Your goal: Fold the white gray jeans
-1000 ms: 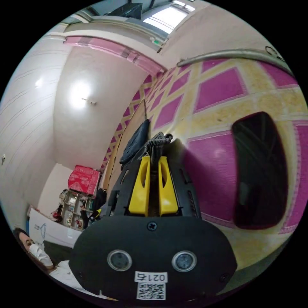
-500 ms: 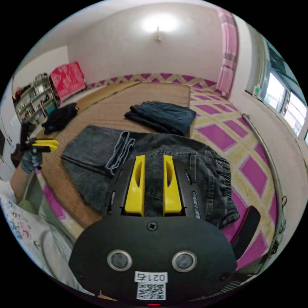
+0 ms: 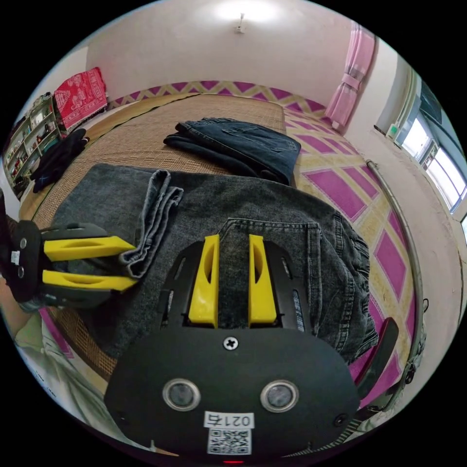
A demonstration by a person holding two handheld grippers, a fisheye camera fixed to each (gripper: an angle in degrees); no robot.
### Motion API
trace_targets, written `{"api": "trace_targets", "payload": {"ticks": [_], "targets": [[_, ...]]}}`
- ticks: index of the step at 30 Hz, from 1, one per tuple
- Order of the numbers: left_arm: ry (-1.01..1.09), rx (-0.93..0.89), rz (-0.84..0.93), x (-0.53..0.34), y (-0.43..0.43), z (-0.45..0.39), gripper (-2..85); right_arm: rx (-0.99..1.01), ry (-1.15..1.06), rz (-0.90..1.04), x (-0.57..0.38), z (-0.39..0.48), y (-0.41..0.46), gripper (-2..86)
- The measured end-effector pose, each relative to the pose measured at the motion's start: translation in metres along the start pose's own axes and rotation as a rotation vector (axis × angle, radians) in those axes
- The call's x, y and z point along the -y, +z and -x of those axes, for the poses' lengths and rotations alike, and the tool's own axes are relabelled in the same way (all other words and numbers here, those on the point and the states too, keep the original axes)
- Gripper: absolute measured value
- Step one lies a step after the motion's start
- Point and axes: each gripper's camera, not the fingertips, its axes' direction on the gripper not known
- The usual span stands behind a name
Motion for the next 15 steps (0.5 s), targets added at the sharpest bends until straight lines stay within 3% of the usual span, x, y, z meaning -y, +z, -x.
{"api": "trace_targets", "payload": {"ticks": [5,8,10,15], "targets": [[-0.078,-0.054,-0.069,-0.004,-0.031,0.038,3.8,0.038,0.026,-0.005,0.000,0.005,-0.001,9.0],[-0.228,-0.138,-0.251,-0.034,-0.099,0.100,3.5,0.043,0.032,-0.004,0.000,0.010,-0.002,8.8],[-0.293,-0.103,-0.367,-0.077,-0.175,0.159,3.3,0.046,0.035,-0.002,0.000,0.012,-0.002,8.8],[-0.429,0.106,-0.459,-0.211,-0.323,0.286,3.1,0.053,0.042,-0.001,0.000,0.018,-0.003,8.5]]}}
